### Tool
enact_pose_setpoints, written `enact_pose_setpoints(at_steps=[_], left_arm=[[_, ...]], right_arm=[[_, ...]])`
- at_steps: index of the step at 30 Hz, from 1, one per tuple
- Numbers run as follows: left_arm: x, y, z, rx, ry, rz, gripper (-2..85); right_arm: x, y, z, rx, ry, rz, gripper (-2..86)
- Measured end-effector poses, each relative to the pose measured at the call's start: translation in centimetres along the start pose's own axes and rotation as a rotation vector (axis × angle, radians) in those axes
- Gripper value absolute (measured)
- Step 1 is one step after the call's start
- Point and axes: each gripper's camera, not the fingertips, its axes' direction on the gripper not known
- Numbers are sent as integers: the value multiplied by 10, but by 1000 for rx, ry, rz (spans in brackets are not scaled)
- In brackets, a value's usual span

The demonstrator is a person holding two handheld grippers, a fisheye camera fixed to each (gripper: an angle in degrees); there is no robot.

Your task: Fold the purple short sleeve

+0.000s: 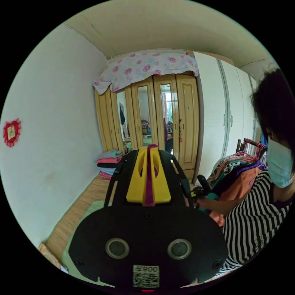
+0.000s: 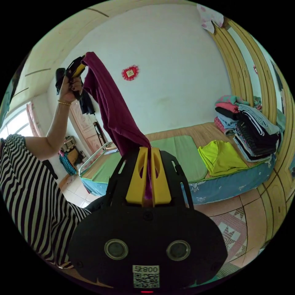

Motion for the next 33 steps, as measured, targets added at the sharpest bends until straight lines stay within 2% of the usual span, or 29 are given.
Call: enact_pose_setpoints(at_steps=[5, 11, 20, 28, 33], left_arm=[[-13, 44, -61, -20, -113, -51, 9], [-18, 103, -134, -22, -173, -132, 9], [18, 166, -246, 122, -280, -159, 10], [41, 192, -323, 271, -410, -58, 10], [18, 200, -338, 274, -461, -39, 11]], right_arm=[[-2, -10, -25, 73, 99, -30, 14], [-44, -34, -45, 163, 199, -202, 13], [-122, -20, -49, 324, 242, -449, 11], [-167, 16, -20, 442, 245, -610, 11], [-175, 27, 39, 460, 243, -661, 11]])
